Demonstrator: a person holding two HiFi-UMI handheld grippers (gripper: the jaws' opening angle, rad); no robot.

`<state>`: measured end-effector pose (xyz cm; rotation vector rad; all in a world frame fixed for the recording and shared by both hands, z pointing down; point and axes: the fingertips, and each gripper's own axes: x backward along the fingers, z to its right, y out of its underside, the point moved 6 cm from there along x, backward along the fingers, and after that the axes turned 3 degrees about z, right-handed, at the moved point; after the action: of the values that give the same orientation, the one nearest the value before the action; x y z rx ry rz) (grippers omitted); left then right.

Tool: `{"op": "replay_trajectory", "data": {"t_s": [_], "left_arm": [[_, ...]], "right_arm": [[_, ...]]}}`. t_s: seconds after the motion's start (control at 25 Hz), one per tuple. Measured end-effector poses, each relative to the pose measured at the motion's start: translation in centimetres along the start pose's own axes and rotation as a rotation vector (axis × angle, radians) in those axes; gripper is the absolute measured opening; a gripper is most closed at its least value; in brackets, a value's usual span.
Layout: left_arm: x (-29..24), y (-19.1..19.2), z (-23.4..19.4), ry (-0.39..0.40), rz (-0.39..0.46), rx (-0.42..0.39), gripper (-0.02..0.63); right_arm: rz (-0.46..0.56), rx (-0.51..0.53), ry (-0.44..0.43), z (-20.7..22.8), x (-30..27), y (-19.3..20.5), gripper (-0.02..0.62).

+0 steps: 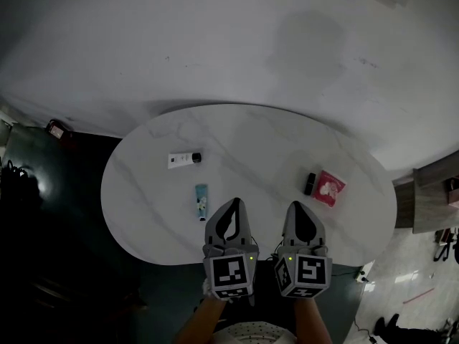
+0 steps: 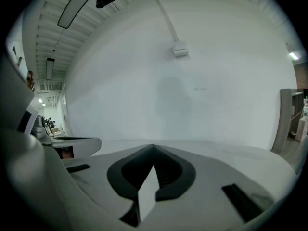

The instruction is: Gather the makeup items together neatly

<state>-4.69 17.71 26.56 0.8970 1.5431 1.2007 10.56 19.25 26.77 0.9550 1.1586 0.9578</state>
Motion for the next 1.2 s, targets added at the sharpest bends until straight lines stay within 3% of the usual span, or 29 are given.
{"op": "replay_trajectory", "data": {"t_s": [0.64,1.2], "left_arm": [[-6.4,-0.2,3.5,-0.048,-0.057,0.002,0.034],[-7.8,0.5,2.3,-0.088,-0.063,0.014,0.034]], "right_arm": [[-0.027,-0.015,-0.048,6.1,-5.7,-1.3,-0.005],[-0.051,-0.015,-0.107,4.9,-7.9,-0.9,-0.005]]}}
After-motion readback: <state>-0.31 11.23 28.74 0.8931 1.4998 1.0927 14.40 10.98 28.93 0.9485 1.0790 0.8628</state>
